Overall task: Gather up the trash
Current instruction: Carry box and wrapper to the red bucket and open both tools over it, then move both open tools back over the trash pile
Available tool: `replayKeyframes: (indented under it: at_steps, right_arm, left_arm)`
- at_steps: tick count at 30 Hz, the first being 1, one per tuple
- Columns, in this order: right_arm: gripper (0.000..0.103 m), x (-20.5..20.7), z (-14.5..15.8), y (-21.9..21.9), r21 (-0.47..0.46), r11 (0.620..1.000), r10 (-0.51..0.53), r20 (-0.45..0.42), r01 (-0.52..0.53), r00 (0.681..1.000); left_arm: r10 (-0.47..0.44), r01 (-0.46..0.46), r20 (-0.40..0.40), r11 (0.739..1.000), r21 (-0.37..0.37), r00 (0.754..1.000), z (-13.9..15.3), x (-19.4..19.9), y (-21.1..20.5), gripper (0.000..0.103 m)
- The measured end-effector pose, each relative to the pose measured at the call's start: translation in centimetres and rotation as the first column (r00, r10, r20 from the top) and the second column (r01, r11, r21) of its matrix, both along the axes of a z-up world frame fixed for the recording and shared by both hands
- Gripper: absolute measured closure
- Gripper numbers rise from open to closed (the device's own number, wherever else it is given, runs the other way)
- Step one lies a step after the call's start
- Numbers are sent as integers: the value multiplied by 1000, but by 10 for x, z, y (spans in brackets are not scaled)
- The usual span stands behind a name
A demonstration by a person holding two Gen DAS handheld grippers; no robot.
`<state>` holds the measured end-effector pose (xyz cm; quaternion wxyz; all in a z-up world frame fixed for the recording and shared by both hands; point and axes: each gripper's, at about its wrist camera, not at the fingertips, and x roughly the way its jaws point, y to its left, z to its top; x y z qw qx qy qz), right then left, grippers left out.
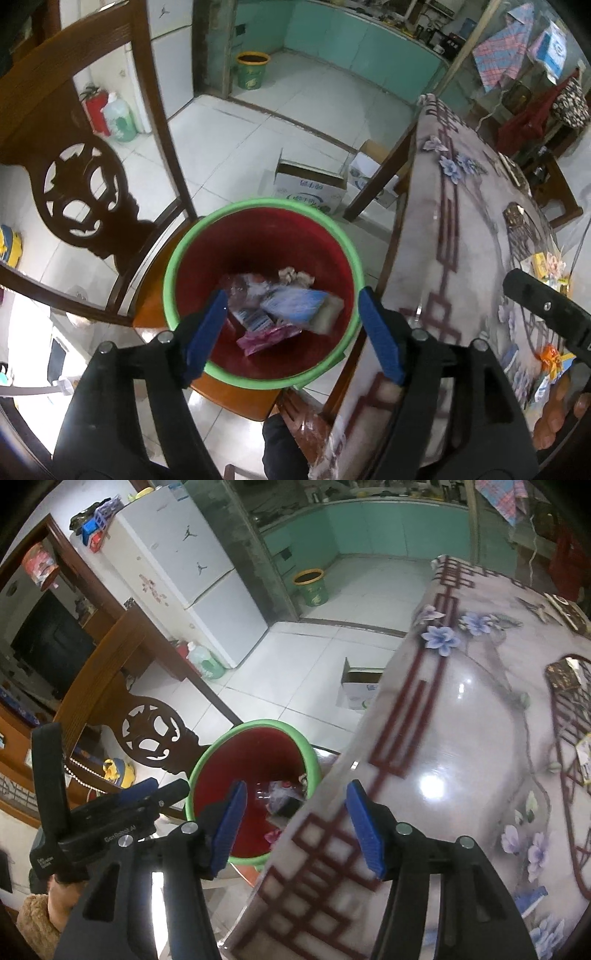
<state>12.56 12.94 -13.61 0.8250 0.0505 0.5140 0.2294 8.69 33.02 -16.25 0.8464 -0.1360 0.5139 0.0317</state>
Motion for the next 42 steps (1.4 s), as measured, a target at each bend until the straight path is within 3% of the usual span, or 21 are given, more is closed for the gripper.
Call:
replayKeyframes:
  at_steps: [5, 12, 19, 24, 29, 35, 42]
  right_arm:
    - [46, -11, 6, -33, -18, 998, -60, 17, 60, 998]
    - [42, -32, 17, -120, -43, 971, -233, 43, 234, 972]
    - [37, -66, 28, -260, -153, 902, -394, 89, 404, 915]
    - [37, -90, 17, -381, -240, 833, -501, 52, 498, 864]
    - [37, -107, -4, -469, -301, 796, -550, 0, 525, 835]
    - [33, -114, -40, -523, -255, 812, -569, -141, 525, 810]
    - [33, -121, -57, -520, -167, 873, -486, -216, 459, 847]
  left_arm:
    - [-81, 81, 24, 997, 2, 996, 6, 5, -35, 30]
    - [-234, 235, 44, 972, -8, 971, 12, 15, -108, 30]
    - [-356, 357, 67, 934, -9, 932, 22, 10, -192, 29]
    - [-393, 395, 53, 918, -35, 918, 23, -3, -259, 28]
    - [-458, 461, 51, 886, -51, 887, 23, -21, -333, 27]
    - [-599, 599, 26, 796, -90, 800, 5, -51, -428, 22]
    - [-728, 721, -46, 684, -112, 684, -21, -86, -509, 22]
